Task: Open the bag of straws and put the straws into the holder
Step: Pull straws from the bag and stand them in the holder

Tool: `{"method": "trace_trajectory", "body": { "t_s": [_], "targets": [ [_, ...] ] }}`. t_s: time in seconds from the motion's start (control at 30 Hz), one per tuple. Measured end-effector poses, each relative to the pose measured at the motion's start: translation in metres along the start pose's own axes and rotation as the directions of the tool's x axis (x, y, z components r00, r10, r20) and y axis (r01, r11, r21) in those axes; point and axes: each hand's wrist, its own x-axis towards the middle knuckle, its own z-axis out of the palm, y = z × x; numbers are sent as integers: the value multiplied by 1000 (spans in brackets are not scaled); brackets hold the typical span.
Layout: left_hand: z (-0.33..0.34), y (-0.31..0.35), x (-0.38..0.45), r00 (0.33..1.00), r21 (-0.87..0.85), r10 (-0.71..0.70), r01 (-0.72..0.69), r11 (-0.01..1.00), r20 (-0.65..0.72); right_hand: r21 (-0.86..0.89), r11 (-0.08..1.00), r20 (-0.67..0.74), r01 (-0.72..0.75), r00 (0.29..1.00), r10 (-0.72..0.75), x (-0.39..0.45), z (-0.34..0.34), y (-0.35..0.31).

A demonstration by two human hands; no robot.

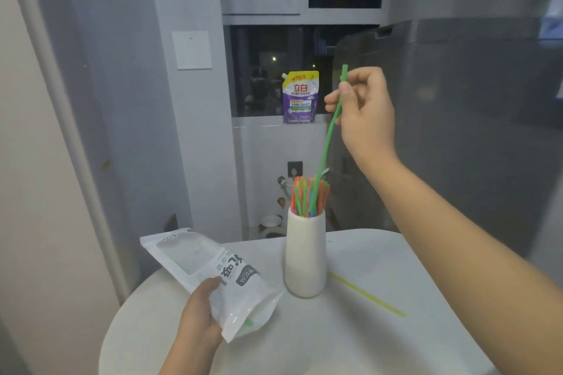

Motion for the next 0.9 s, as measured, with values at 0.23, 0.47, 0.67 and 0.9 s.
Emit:
{"method": "trace_trajectory", "body": {
  "t_s": [0.23,0.47,0.67,0.9],
  "targets": [
    [5,0,0,1000,-4,4,-4,1000,16,-33,999,38,23,999,-21,7,6,3],
    [4,3,-3,1000,-3,-3,3,1000,27,-177,976,179,-129,971,161,-24,15,40],
    [4,3,-2,999,-9,-12,12,1000,40,-264,951,176,-160,962,210,-35,18,58],
    [9,1,1,997,-16,-30,31,999,71,-550,825,217,-128,932,290,-61,13,94]
  ]
}}
